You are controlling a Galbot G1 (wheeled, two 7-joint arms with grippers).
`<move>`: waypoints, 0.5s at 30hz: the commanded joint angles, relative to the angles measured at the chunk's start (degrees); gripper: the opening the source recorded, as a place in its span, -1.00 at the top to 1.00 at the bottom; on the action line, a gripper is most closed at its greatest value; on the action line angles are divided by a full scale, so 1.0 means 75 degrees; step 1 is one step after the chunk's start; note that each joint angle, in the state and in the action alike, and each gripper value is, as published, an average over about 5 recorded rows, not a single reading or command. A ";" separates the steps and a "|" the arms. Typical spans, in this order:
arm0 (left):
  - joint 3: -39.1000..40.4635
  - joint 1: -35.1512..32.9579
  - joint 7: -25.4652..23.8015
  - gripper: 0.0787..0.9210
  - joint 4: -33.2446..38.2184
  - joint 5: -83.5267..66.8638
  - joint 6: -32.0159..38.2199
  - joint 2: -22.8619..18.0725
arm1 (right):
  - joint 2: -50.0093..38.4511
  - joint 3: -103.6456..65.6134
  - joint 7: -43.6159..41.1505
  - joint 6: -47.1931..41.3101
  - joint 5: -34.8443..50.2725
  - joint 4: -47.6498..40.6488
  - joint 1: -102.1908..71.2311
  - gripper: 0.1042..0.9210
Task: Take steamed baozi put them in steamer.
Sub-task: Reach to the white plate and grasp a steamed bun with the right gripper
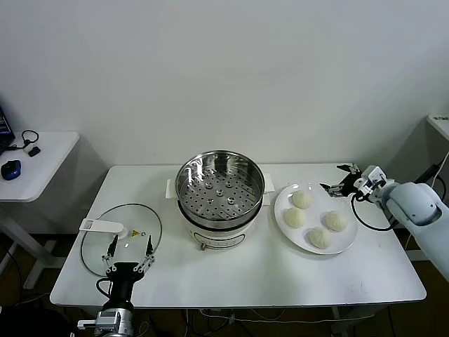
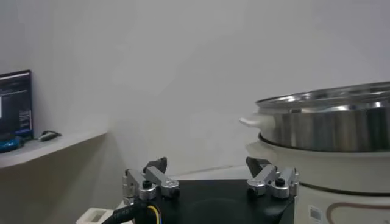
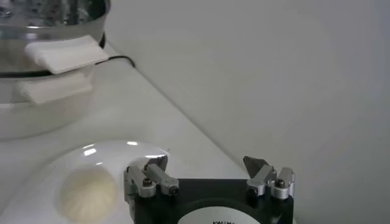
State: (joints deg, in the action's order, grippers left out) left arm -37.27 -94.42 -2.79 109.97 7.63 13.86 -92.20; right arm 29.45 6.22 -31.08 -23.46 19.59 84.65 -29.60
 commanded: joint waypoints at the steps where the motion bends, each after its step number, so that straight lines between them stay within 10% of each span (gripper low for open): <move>1: 0.0118 0.0003 -0.0016 -0.77 -0.0125 0.0156 0.0086 0.0018 | -0.0493 0.3585 -0.1662 0.0372 -0.0073 -0.0720 0.3325 -0.76; 15: 0.0256 -0.0036 -0.0076 -0.77 -0.0281 0.0292 0.0231 0.0003 | 0.1186 0.9185 -0.3406 0.1755 -0.0025 -0.3043 0.7875 -0.76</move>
State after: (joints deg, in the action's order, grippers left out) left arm -35.55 -94.68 -3.32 108.36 9.44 15.35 -92.20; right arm 32.58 48.87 -47.78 -15.96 19.44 71.88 8.00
